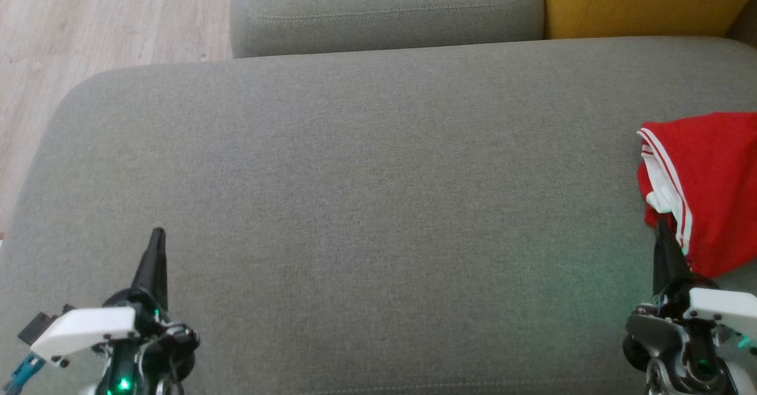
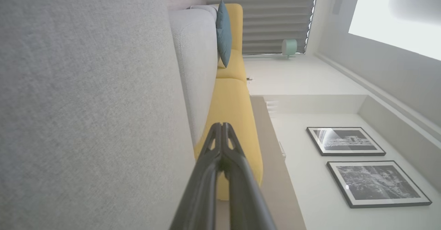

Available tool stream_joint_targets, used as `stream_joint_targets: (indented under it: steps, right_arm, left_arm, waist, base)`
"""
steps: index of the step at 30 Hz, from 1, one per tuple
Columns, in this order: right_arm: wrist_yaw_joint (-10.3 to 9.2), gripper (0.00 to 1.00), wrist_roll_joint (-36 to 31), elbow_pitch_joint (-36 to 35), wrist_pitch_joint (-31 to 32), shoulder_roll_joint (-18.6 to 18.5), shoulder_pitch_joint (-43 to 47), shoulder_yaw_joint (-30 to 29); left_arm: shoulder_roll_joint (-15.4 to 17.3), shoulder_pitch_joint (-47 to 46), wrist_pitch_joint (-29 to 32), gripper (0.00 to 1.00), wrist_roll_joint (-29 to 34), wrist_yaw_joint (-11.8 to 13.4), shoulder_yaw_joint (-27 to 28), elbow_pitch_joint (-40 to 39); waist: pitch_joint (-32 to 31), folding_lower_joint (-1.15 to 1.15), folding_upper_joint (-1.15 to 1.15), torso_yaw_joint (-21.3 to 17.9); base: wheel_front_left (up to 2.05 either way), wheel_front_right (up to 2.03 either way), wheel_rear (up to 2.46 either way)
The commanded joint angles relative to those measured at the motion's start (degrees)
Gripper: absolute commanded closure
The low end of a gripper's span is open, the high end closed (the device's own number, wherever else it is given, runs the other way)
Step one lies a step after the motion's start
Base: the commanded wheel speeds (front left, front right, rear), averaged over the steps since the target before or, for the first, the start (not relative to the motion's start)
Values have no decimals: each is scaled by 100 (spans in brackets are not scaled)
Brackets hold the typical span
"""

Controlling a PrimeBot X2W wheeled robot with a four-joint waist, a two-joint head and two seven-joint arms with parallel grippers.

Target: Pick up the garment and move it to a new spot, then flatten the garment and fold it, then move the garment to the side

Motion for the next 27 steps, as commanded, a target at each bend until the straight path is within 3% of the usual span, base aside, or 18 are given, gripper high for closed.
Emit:
stream_joint_targets:
  steps: [1, 27]
  right_arm:
    - [21, 100, 175, -171, 64, -103, -312, 82]
    - [21, 100, 126, -167, 111, -61, -317, 24]
  left_arm:
    - [45, -351, 53, 100, -162, -83, 242, -154]
    - [9, -355, 94, 100, -119, -83, 292, -152]
  waist:
    - [0, 0, 0, 1]
    - [0, 0, 0, 1]
  base:
    - [0, 0, 0]
    - [0, 0, 0]
